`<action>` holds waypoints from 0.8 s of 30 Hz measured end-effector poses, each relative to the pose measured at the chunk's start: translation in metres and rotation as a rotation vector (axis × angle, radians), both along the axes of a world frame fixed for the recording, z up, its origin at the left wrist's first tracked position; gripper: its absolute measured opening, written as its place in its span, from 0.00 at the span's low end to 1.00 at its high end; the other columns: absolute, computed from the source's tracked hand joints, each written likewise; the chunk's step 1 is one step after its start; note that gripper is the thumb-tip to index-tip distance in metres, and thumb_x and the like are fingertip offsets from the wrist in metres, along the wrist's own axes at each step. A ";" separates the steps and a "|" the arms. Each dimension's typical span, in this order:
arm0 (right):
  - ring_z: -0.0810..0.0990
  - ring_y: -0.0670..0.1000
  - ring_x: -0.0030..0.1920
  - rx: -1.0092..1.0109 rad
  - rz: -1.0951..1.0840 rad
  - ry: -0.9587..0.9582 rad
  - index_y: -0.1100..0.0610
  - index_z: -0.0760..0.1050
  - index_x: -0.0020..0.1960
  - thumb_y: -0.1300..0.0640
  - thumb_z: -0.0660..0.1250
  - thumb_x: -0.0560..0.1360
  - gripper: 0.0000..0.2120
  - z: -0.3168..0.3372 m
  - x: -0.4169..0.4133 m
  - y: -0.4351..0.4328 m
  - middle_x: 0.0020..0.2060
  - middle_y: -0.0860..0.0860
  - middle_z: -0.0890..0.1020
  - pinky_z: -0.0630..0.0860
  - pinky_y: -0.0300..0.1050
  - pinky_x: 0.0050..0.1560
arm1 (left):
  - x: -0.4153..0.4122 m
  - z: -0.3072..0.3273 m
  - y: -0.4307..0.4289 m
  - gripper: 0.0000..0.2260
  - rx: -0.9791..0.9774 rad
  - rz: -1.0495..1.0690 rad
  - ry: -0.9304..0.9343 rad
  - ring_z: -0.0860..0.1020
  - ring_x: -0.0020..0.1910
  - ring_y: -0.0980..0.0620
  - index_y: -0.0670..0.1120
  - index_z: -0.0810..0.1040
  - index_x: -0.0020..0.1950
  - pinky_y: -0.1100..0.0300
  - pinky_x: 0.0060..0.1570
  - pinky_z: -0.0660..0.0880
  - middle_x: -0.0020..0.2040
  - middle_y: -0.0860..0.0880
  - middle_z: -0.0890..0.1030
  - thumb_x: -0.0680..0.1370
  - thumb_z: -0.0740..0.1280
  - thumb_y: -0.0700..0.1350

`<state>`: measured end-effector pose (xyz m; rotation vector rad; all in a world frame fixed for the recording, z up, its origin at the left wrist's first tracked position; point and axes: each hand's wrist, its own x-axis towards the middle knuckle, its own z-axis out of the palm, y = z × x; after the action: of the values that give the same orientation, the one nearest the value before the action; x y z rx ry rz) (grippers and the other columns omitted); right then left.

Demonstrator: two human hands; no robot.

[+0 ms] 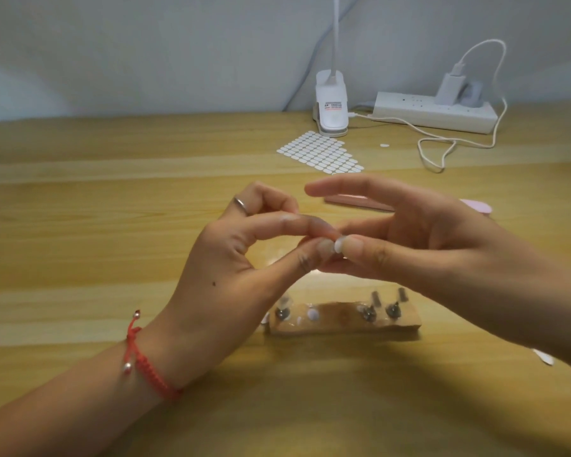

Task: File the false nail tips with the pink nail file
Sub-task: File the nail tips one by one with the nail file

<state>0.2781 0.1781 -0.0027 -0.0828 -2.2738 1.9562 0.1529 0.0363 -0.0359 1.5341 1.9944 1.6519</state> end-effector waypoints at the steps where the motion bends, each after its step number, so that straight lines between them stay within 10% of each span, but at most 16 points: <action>1: 0.84 0.50 0.55 -0.016 0.007 -0.002 0.50 0.72 0.66 0.60 0.64 0.74 0.20 0.000 0.000 0.002 0.52 0.54 0.86 0.78 0.39 0.57 | 0.000 0.000 0.000 0.05 0.005 -0.010 -0.043 0.74 0.49 0.61 0.57 0.83 0.44 0.67 0.52 0.69 0.45 0.53 0.73 0.69 0.73 0.53; 24: 0.84 0.59 0.55 -0.258 0.027 -0.029 0.51 0.74 0.66 0.60 0.73 0.67 0.28 -0.008 -0.004 0.010 0.55 0.50 0.85 0.81 0.47 0.53 | 0.001 -0.002 -0.002 0.07 0.001 -0.030 0.150 0.75 0.51 0.52 0.53 0.81 0.51 0.67 0.52 0.68 0.47 0.48 0.75 0.75 0.66 0.48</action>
<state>0.2737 0.1879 -0.0112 -0.1085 -2.0357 2.2661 0.1539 0.0347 -0.0376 1.7271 2.0305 1.5693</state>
